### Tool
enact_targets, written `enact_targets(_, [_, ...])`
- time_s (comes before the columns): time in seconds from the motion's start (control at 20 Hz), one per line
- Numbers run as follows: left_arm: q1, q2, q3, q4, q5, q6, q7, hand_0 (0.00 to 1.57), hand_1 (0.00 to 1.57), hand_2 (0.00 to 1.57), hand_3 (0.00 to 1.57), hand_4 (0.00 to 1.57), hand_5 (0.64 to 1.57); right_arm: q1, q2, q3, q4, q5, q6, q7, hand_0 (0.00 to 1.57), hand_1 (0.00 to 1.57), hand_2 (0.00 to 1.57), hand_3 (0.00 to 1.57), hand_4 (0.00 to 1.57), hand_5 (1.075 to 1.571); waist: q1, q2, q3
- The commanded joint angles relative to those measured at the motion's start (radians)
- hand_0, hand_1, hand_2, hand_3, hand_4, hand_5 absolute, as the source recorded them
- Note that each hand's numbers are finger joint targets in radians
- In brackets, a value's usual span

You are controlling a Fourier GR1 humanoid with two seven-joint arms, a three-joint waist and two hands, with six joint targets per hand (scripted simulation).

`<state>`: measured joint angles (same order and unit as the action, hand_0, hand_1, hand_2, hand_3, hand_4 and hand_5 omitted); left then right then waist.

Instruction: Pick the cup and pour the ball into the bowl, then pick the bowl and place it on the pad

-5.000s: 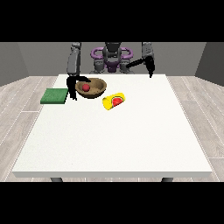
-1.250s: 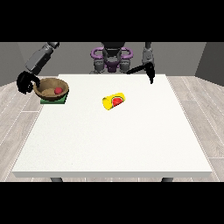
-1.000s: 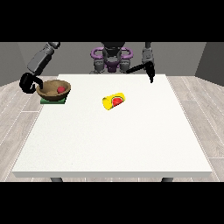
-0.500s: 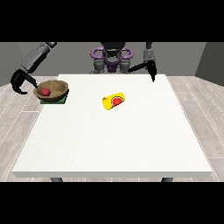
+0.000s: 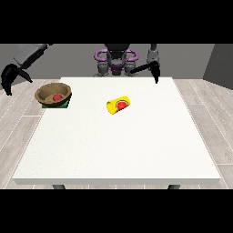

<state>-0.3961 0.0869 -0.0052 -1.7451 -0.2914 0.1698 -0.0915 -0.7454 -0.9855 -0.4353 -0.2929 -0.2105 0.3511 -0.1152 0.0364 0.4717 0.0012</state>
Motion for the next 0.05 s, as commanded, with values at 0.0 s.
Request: enact_targets(0.0, [0.09,-0.012,-0.027,0.064,0.008,-0.025,-0.026,0.0,0.0,0.0,0.0,0.0,1.569,-0.027,-0.096,-0.025,-0.004,-0.04,0.131,0.102,0.0,0.0,0.19,0.29,0.0,1.503,-0.006,-0.13,-0.0025])
